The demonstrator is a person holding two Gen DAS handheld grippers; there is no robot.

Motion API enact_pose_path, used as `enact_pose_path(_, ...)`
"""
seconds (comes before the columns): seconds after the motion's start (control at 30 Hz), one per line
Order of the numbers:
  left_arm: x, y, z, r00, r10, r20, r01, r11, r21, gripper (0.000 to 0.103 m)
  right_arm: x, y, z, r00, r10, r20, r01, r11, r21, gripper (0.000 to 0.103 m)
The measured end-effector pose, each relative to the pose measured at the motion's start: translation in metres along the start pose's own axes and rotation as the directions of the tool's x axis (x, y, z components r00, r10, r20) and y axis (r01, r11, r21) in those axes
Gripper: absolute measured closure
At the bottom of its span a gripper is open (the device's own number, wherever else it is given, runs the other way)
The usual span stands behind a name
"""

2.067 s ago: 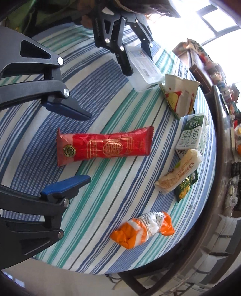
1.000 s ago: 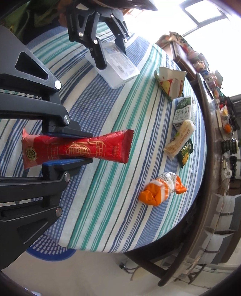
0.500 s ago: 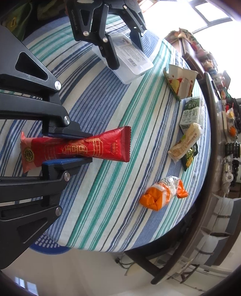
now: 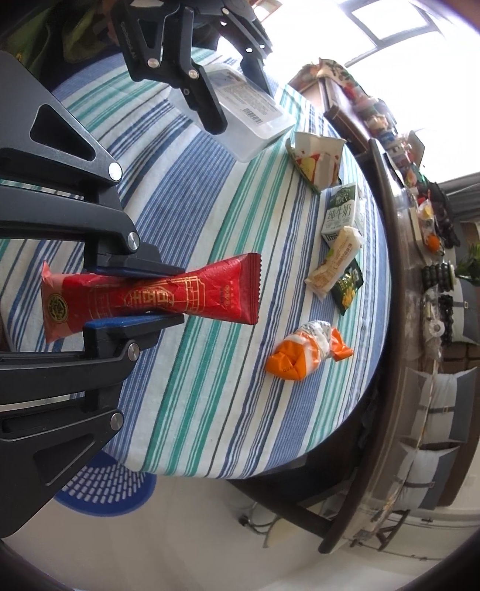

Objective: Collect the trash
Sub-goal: 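Carry box and red wrapper to the blue wastebasket and open both tools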

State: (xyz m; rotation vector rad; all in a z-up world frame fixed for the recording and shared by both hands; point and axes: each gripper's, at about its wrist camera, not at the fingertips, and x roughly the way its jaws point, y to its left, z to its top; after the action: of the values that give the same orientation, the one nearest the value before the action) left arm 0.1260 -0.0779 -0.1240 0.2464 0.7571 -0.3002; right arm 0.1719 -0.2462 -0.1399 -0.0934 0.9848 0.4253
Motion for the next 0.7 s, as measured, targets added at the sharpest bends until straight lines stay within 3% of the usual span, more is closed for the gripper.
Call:
enact_pose_path(0.13, -0.002, -0.015, 0.012, 0.999, -0.033, 0.013, 0.033, 0.999, 0.008, 0.042, -0.01, -0.015, -0.004, 1.0, -0.002, 0.019, 0.001, 0.999, 0.035, 0.087)
enact_pose_path(0.33, 0.006, -0.055, 0.039, 0.981, -0.196, -0.007, 0.196, 0.981, 0.001, 0.042, -0.04, -0.07, -0.013, 0.996, -0.084, 0.043, 0.077, 0.989, 0.129, 0.087)
enact_pose_path(0.53, 0.028, -0.134, 0.075, 0.935, -0.354, -0.028, 0.355, 0.935, 0.03, 0.042, -0.073, -0.157, -0.036, 0.974, -0.227, 0.015, 0.215, 0.94, 0.265, 0.087)
enact_pose_path(0.7, 0.066, -0.199, 0.096, 0.878, -0.473, -0.07, 0.474, 0.88, 0.01, 0.042, -0.072, -0.225, -0.071, 0.954, -0.298, -0.028, 0.285, 0.875, 0.391, 0.087)
